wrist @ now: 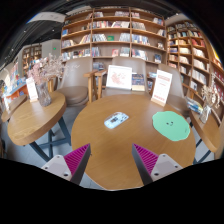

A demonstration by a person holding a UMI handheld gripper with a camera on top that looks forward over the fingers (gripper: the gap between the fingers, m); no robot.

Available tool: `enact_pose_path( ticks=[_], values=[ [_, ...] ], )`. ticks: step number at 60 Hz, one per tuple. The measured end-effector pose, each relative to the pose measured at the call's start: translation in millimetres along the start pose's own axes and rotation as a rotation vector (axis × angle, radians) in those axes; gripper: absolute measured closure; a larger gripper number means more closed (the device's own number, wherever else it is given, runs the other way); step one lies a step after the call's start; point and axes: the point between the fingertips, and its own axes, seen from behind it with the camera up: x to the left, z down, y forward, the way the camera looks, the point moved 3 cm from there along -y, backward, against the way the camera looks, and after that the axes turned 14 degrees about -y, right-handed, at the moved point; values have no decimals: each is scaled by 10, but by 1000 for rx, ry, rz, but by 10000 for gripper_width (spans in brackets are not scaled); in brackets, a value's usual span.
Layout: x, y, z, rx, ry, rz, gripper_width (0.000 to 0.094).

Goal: Arrange mouse

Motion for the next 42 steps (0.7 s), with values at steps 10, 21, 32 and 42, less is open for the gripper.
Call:
enact_pose_path(
  ticks=[10,21,32,42],
  values=[
    [185,356,-50,23,27,-5,84],
    [208,782,-96,58,50,7,85],
    [159,1163,-179,85,84,21,83],
    [62,1412,-325,83,92,45,81]
  ],
)
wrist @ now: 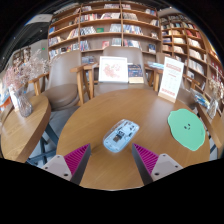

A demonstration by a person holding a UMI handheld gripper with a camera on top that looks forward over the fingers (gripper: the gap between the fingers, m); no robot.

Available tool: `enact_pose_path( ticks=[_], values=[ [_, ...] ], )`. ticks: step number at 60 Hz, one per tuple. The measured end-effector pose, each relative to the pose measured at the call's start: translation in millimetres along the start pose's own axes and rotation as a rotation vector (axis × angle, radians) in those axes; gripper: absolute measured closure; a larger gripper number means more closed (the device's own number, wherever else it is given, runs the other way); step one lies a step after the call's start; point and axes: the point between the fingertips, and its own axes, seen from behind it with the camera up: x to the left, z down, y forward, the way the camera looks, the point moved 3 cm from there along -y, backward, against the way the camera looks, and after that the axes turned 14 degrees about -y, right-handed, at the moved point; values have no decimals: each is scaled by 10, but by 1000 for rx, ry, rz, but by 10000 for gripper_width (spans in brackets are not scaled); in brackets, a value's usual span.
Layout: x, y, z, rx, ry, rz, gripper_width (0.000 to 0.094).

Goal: Arrange mouse

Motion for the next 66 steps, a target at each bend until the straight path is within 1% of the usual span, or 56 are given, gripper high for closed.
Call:
enact_pose_path(
  ticks=[18,36,42,47,50,54,55,61,63,66],
  values=[
    [-21,383,-315,3,-2,8,80],
    [-2,696,-572,13,-9,-12,86],
    [17,739,-624,4,-19,-17,94],
    [6,776,-648,-6,-21,-17,136],
    [-10,796,-656,-9,-22,-13,196],
    [-13,830,-677,-21,-33,-18,342],
    [-17,837,-683,-23,-35,-17,466],
    [8,789,-710,-26,5,-47,492],
    [8,722,-786,-55,28,-65,501],
    [-62,570,-899,-98,42,-58,510]
  ],
)
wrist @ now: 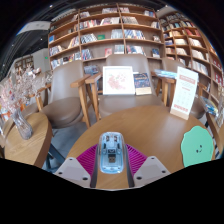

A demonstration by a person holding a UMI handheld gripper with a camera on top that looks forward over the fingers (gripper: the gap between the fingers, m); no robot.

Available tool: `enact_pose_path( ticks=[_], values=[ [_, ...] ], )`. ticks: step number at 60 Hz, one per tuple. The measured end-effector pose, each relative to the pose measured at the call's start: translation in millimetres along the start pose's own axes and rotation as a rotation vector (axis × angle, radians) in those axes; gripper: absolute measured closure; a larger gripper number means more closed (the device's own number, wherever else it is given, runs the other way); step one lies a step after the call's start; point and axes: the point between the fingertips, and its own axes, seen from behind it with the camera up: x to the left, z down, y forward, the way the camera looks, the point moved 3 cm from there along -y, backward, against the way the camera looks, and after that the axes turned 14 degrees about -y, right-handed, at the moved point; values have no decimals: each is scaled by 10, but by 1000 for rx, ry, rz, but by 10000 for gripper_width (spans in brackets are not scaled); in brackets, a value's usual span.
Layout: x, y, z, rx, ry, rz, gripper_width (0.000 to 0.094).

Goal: Arrange mouse

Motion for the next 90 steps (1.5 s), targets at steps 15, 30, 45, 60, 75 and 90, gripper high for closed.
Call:
enact_pose_path(
  ticks=[15,30,45,60,75,90],
  values=[
    [-938,-826,-560,-118,22,68,532],
    [-2684,-1159,-144,-42,9,274,533],
    [-3307,-730,858,116,61,246,537],
    [-3239,-508,1186,164,74,215,462],
    [-3175,-1081,940,115,36,252,76],
    [-2622,-2578,741,-11,0,265,76]
  ],
)
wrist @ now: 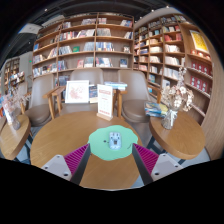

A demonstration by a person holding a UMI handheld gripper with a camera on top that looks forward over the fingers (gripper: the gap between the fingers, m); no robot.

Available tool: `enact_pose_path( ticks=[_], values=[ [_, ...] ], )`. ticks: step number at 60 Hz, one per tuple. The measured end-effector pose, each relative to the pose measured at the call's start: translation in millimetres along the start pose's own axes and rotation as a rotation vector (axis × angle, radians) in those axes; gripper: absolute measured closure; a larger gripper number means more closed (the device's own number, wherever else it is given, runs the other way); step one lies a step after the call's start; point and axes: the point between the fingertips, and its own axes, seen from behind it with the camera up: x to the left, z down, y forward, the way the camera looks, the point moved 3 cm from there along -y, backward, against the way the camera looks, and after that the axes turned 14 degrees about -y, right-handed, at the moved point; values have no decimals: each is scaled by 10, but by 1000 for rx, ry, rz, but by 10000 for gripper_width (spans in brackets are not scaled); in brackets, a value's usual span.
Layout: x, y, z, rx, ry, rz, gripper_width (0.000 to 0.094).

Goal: Arrange mouse

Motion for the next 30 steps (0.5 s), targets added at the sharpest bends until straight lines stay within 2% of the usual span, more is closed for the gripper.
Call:
enact_pose_path(
  ticks=[16,30],
  values=[
    [381,-1050,458,-14,-12,-60,83],
    [476,-1239,733,-5,-61,-61,87]
  ],
)
